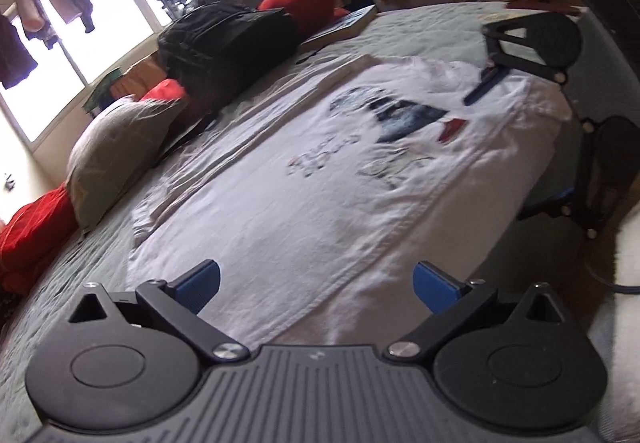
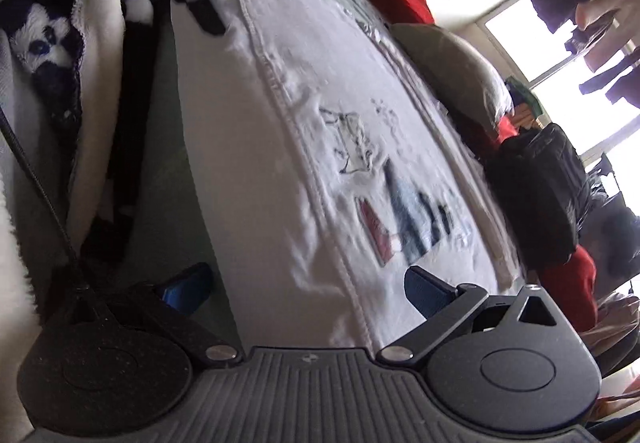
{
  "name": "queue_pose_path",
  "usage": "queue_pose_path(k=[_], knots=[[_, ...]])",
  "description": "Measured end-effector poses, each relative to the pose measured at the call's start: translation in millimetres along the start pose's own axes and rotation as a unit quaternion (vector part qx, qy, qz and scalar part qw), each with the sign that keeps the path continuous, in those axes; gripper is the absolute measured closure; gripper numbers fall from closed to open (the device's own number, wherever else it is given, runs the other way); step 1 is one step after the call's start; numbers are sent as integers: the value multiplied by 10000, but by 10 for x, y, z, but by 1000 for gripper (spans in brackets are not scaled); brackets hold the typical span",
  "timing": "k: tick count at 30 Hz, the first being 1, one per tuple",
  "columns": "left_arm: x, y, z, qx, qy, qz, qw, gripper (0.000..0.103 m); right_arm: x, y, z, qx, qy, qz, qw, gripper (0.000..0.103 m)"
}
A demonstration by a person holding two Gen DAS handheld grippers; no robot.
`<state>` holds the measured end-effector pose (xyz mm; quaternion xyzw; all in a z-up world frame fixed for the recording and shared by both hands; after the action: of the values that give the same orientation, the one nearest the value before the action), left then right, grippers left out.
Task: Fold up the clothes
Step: 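Grasp the shirt hem with both grippers and lift it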
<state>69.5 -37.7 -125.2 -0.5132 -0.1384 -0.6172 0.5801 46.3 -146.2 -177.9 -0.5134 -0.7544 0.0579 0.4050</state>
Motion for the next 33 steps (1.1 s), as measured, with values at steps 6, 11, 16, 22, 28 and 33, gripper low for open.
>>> queue_pose_path(k=[6, 11, 16, 22, 28, 33], knots=[[91, 62, -368, -628, 478, -157, 9968, 1, 127, -158, -147, -555, -210, -268, 9979, 0], [129, 188, -468, -567, 794, -144, 9951, 1, 211, -256, -402, -904, 133, -503, 9945, 0], [119, 322, -415, 36, 1277, -123, 9917, 1, 266, -346, -625, -1085, 540, -694, 9902, 0], [319, 256, -110, 681, 988, -479, 9916, 1, 270, -393, -635, -810, 787, -772, 9906, 0], [503, 234, 44, 714, 711, -634, 9929, 1, 490, -278, -441, -226, 987, -1075, 9890, 0], [483, 222, 0, 525, 668, -630, 9944, 1, 574, 62, -383, -754, 624, -784, 9921, 0]])
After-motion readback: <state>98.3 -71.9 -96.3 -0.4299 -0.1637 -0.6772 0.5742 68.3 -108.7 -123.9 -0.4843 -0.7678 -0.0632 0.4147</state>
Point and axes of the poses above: each gripper's, at about its wrist camera, not at the fingertips, and y roughly the way its jaws point, z to its left, x to its top, the point moved 9 cm from there along y, roughly the way its jaws point, and after that the axes turned 12 degrees about -z, right-handed, at the moved point
